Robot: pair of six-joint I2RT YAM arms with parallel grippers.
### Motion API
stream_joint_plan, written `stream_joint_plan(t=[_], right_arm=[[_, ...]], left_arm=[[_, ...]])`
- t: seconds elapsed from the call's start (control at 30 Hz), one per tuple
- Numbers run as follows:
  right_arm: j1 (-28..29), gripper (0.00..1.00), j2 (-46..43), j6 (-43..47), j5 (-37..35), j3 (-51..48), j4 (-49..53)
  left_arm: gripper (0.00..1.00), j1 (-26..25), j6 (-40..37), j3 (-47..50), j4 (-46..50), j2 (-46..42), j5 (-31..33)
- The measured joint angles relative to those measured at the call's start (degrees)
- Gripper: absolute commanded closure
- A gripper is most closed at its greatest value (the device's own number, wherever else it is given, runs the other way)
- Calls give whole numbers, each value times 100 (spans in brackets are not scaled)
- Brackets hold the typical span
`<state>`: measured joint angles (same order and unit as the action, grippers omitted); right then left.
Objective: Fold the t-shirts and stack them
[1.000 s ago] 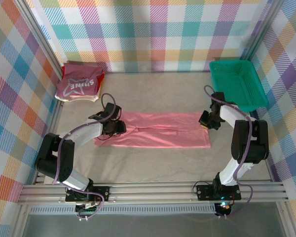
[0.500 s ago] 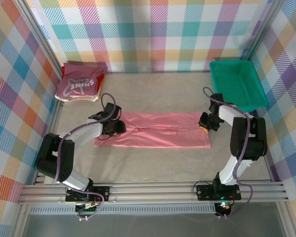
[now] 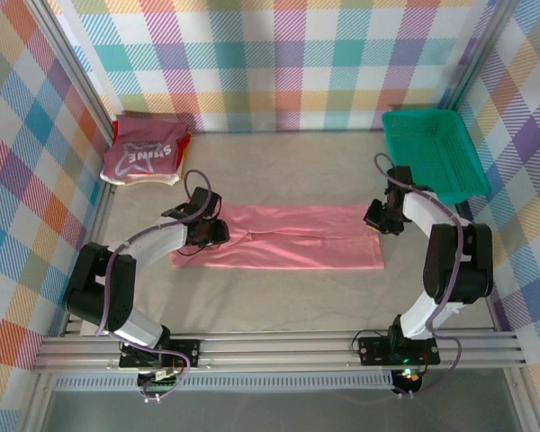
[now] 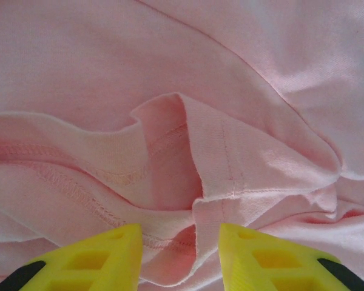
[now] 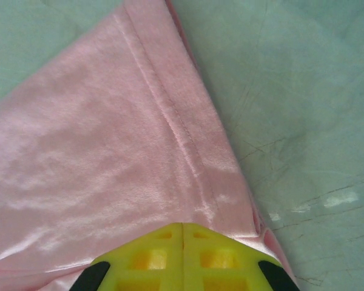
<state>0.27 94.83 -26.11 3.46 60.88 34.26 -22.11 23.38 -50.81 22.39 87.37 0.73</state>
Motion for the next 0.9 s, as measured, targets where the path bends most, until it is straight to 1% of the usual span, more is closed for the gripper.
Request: stream_joint_plan(t=[0.03, 0.07, 0.13, 0.2, 0.3, 0.67, 0.9], right_arm=[[0, 100, -28, 0, 0, 26, 13], [0, 91, -31, 0, 2, 52, 13], [0, 80, -28, -4, 0, 85, 9], [0, 77, -13, -24, 2, 83, 26], [0, 71, 37, -33, 2, 42, 24], [0, 71, 382, -39, 96, -116, -31], [0, 76, 413, -46, 243, -122, -157]], left_arm=[[62, 0, 0, 0, 0, 0, 24], [62, 0, 0, 0, 0, 0, 39], [62, 0, 0, 0, 0, 0, 46], [62, 0, 0, 0, 0, 0, 46], [62, 0, 0, 11, -2, -11, 55], [62, 0, 0, 42, -2, -22, 63], [62, 0, 0, 42, -2, -22, 63]])
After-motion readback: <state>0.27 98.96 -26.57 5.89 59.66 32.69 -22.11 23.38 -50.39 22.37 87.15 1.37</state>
